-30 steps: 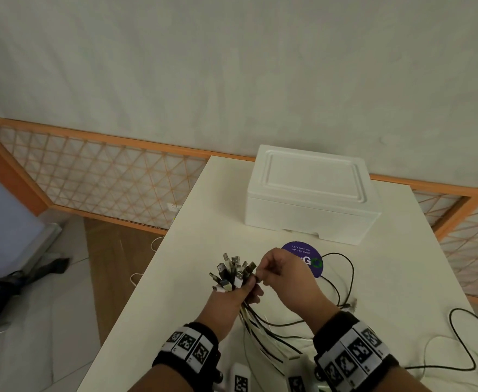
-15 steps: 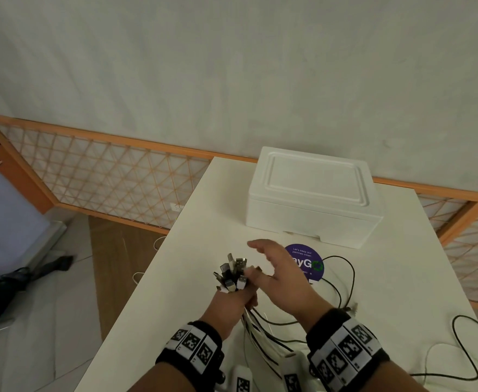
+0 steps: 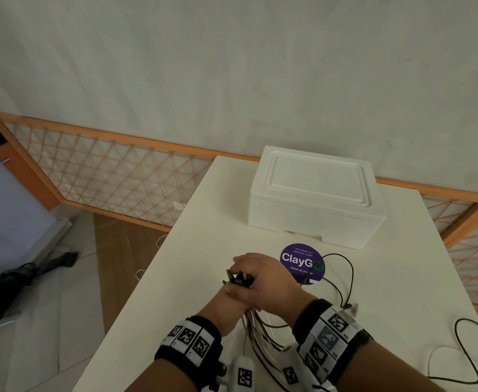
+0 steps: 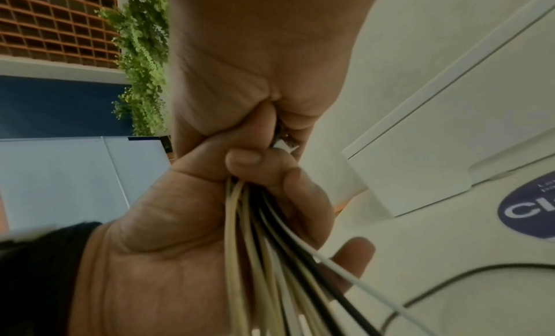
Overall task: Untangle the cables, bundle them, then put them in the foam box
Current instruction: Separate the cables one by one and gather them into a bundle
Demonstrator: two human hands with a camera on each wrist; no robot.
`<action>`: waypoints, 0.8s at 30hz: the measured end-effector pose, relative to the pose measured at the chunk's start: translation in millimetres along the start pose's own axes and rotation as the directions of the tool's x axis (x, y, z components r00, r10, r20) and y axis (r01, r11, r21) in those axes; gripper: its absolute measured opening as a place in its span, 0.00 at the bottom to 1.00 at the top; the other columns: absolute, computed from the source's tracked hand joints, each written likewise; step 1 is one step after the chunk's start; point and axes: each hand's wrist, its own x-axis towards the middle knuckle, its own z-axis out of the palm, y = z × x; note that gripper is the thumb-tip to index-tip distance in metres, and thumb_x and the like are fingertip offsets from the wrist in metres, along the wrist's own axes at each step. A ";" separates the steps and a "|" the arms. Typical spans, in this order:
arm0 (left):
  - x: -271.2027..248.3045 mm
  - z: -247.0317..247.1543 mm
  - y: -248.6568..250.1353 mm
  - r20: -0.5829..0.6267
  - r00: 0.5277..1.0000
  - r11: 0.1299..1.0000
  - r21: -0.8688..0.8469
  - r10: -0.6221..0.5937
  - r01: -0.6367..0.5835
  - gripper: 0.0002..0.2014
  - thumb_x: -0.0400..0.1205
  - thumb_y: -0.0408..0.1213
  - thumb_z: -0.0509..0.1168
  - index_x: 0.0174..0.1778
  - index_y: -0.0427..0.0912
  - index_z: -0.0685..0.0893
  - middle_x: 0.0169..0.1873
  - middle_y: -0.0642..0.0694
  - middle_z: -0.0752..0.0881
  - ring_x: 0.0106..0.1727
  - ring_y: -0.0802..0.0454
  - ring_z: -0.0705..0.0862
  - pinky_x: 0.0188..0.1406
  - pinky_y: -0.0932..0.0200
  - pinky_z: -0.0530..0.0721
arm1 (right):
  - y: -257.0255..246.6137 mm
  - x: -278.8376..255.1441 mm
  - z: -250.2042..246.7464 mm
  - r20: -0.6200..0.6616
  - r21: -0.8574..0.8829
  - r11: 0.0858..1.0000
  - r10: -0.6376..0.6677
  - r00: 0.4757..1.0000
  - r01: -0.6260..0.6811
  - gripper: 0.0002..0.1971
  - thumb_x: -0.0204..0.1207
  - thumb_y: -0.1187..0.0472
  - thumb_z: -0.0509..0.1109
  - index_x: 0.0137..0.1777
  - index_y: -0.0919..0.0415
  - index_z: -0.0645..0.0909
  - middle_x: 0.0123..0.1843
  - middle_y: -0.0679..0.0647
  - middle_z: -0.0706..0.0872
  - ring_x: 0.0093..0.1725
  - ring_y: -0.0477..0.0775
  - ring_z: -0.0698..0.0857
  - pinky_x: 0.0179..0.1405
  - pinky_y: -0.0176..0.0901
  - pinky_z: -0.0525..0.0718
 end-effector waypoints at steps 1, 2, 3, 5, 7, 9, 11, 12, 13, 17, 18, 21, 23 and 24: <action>-0.8 1.1 -1.3 -0.017 1.000 1.000 -0.005 -0.006 0.006 0.19 0.59 0.51 0.66 0.39 0.42 0.82 0.29 0.54 0.86 0.36 0.58 0.84 0.38 0.61 0.81 | 0.0 0.9 1.9 0.014 -0.017 1.000 -0.022 1.000 0.022 0.13 0.71 0.49 0.72 0.47 0.58 0.85 0.45 0.53 0.88 0.52 0.53 0.85 0.52 0.47 0.82; -1.8 2.6 -0.1 -0.025 1.000 1.000 -0.009 -0.016 0.016 0.17 0.60 0.50 0.67 0.39 0.42 0.82 0.27 0.53 0.87 0.34 0.59 0.84 0.37 0.60 0.81 | 0.0 2.5 3.4 0.030 -0.021 0.999 -0.032 0.999 0.033 0.13 0.71 0.49 0.70 0.47 0.57 0.84 0.43 0.52 0.87 0.49 0.52 0.84 0.50 0.48 0.82; -1.8 4.1 1.9 -0.026 0.999 1.000 -0.006 -0.025 0.025 0.14 0.63 0.47 0.67 0.38 0.41 0.83 0.26 0.53 0.87 0.32 0.58 0.84 0.36 0.60 0.81 | -0.1 5.2 4.2 0.040 -0.009 0.999 -0.031 0.999 0.031 0.12 0.71 0.49 0.69 0.50 0.55 0.83 0.45 0.50 0.87 0.48 0.51 0.83 0.50 0.47 0.81; -2.4 6.6 9.0 -0.014 0.999 0.997 0.056 -0.043 0.044 0.08 0.69 0.41 0.63 0.34 0.40 0.82 0.22 0.51 0.85 0.29 0.56 0.83 0.33 0.59 0.81 | -1.6 9.9 3.3 0.087 0.011 1.000 -0.008 0.996 0.007 0.18 0.74 0.53 0.68 0.64 0.47 0.80 0.59 0.46 0.86 0.57 0.46 0.82 0.59 0.41 0.78; -1.7 5.5 14.2 0.002 0.998 0.986 0.152 -0.065 0.064 0.08 0.75 0.35 0.64 0.30 0.41 0.82 0.20 0.52 0.84 0.27 0.55 0.83 0.32 0.61 0.81 | -0.8 13.8 2.1 0.135 -0.028 0.998 -0.045 0.990 0.049 0.20 0.77 0.56 0.68 0.70 0.47 0.78 0.66 0.44 0.84 0.64 0.44 0.80 0.66 0.39 0.75; -0.7 2.1 14.7 0.014 0.996 0.972 0.221 -0.085 0.079 0.13 0.78 0.23 0.64 0.31 0.42 0.81 0.19 0.53 0.84 0.25 0.59 0.83 0.29 0.66 0.82 | 1.1 14.5 1.0 0.151 -0.013 0.999 -0.034 0.988 0.037 0.16 0.77 0.56 0.69 0.65 0.51 0.82 0.65 0.46 0.85 0.65 0.44 0.81 0.67 0.41 0.76; 0.3 0.8 14.4 0.015 0.996 0.959 0.273 -0.085 0.078 0.14 0.78 0.19 0.63 0.33 0.43 0.82 0.21 0.53 0.84 0.25 0.63 0.83 0.29 0.68 0.81 | 4.4 11.7 1.2 0.115 0.053 0.998 0.013 0.993 -0.019 0.13 0.76 0.57 0.71 0.60 0.54 0.86 0.66 0.49 0.84 0.66 0.43 0.80 0.68 0.41 0.75; 0.8 1.0 13.9 -0.003 0.997 0.955 0.289 -0.075 0.073 0.14 0.78 0.20 0.63 0.33 0.43 0.82 0.23 0.53 0.84 0.25 0.63 0.83 0.29 0.68 0.81 | 5.6 10.1 2.0 0.098 0.064 0.998 0.012 0.995 -0.018 0.12 0.75 0.57 0.72 0.58 0.55 0.87 0.68 0.50 0.83 0.68 0.43 0.79 0.69 0.39 0.74; 1.3 1.1 11.8 -0.031 0.998 0.955 0.288 -0.063 0.069 0.13 0.79 0.21 0.63 0.33 0.42 0.81 0.24 0.53 0.84 0.24 0.62 0.83 0.28 0.68 0.80 | 6.6 9.0 2.9 0.091 0.058 0.998 -0.003 0.996 -0.003 0.12 0.74 0.58 0.73 0.57 0.55 0.87 0.69 0.51 0.82 0.69 0.43 0.77 0.69 0.37 0.73; -1.6 3.8 4.4 -0.110 0.991 0.967 0.233 -0.077 0.101 0.12 0.80 0.22 0.60 0.32 0.38 0.79 0.24 0.46 0.79 0.23 0.56 0.79 0.27 0.63 0.78 | 5.6 9.4 2.2 0.145 0.025 0.999 0.027 0.989 -0.031 0.17 0.72 0.51 0.75 0.61 0.49 0.85 0.70 0.45 0.80 0.69 0.39 0.75 0.69 0.36 0.72; -1.9 4.7 4.5 -0.103 0.990 0.967 0.229 -0.094 0.116 0.13 0.79 0.21 0.60 0.31 0.38 0.79 0.23 0.45 0.79 0.23 0.55 0.78 0.27 0.62 0.78 | 5.5 10.2 1.6 0.153 0.024 0.999 0.037 0.988 -0.041 0.17 0.71 0.50 0.75 0.60 0.49 0.85 0.66 0.45 0.83 0.65 0.40 0.78 0.66 0.36 0.73; -1.9 8.9 11.0 -0.074 0.992 0.970 0.217 -0.099 0.113 0.12 0.77 0.19 0.59 0.32 0.36 0.80 0.22 0.46 0.79 0.23 0.56 0.77 0.26 0.63 0.78 | 4.4 12.1 1.9 0.067 0.077 0.997 0.022 0.997 -0.027 0.08 0.68 0.56 0.75 0.45 0.58 0.86 0.43 0.46 0.85 0.44 0.42 0.81 0.47 0.35 0.77; -1.2 10.3 17.1 -0.026 0.998 0.986 0.156 -0.057 0.060 0.06 0.74 0.20 0.62 0.37 0.33 0.82 0.26 0.44 0.82 0.28 0.53 0.80 0.31 0.62 0.79 | 3.5 15.0 0.9 -0.022 0.106 0.994 0.042 0.999 -0.040 0.03 0.66 0.62 0.75 0.37 0.59 0.84 0.36 0.43 0.80 0.38 0.41 0.79 0.41 0.33 0.77; -2.1 10.0 19.8 0.024 0.999 0.996 0.089 -0.025 0.023 0.07 0.71 0.21 0.63 0.42 0.32 0.83 0.30 0.44 0.84 0.34 0.50 0.83 0.36 0.60 0.81 | 2.4 16.7 -0.3 -0.060 0.121 0.991 0.057 0.997 -0.049 0.03 0.65 0.63 0.75 0.36 0.59 0.83 0.35 0.42 0.79 0.37 0.42 0.79 0.39 0.34 0.77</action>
